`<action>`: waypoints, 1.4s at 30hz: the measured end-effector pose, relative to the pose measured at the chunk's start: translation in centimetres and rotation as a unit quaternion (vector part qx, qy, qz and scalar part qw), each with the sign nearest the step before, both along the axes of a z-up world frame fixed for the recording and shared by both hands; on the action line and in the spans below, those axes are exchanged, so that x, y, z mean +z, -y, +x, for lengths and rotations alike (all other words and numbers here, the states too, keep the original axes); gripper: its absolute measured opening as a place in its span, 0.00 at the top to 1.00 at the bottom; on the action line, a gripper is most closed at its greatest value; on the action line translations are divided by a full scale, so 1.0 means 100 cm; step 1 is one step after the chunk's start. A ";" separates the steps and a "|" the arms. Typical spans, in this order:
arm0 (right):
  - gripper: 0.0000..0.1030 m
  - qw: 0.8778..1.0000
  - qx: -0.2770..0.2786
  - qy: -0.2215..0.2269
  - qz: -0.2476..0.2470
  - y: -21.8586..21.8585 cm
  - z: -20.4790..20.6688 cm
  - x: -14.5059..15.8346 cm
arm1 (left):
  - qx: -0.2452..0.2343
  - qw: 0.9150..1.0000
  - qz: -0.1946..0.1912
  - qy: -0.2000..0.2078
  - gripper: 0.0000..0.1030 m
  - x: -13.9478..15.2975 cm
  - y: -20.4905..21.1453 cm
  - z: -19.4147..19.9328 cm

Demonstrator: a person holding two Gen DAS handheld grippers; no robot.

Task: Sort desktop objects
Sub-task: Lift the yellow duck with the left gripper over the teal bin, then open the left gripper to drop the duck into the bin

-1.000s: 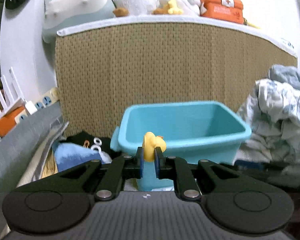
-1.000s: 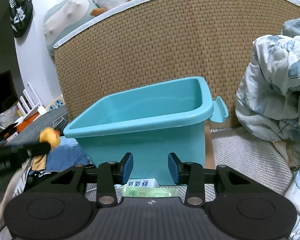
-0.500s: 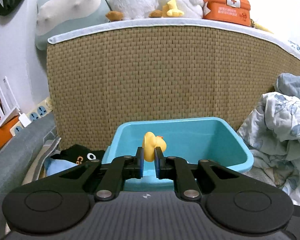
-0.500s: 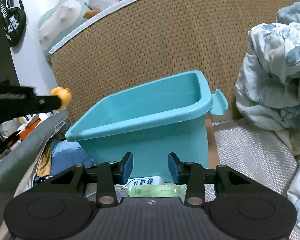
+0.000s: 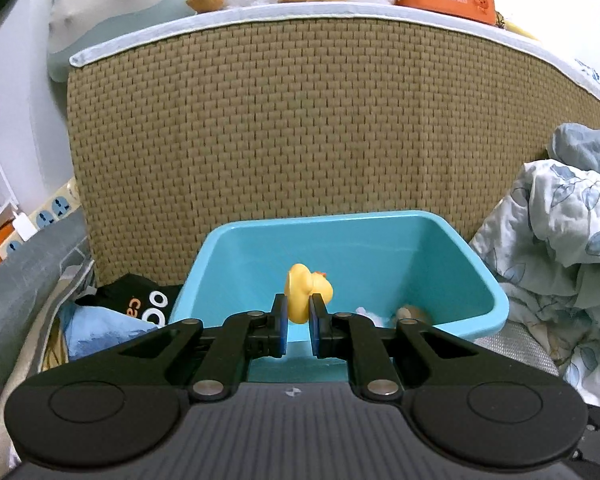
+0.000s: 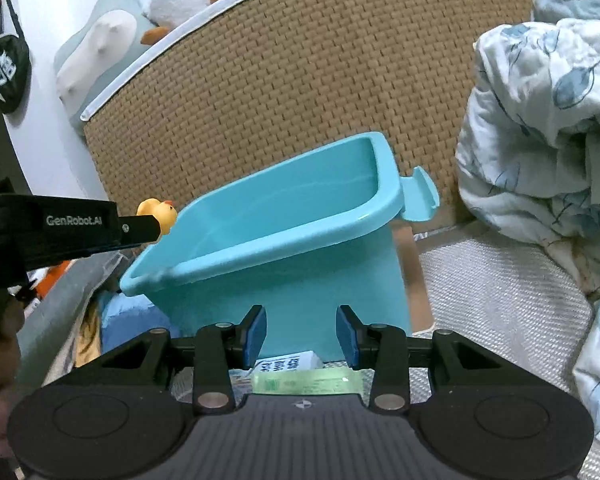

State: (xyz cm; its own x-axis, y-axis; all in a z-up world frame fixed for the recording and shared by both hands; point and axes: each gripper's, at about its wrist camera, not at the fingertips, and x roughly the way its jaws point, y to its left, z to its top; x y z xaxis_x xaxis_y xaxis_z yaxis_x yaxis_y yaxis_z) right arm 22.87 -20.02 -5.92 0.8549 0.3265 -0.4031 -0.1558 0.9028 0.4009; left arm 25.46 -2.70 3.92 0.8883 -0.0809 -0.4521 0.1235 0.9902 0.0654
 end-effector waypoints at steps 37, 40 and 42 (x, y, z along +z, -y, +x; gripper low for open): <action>0.59 1.000 -0.005 -0.006 -0.007 -0.008 -0.002 0.000 | 0.000 0.999 -0.022 -0.035 0.86 -0.010 0.001 0.015; 0.59 1.000 -0.007 -0.007 -0.006 -0.007 -0.002 0.001 | 0.003 0.999 -0.026 -0.035 0.85 -0.009 -0.001 0.015; 0.59 1.000 -0.009 -0.007 -0.004 -0.006 -0.002 0.001 | 0.007 0.999 -0.031 -0.035 0.84 -0.007 -0.003 0.015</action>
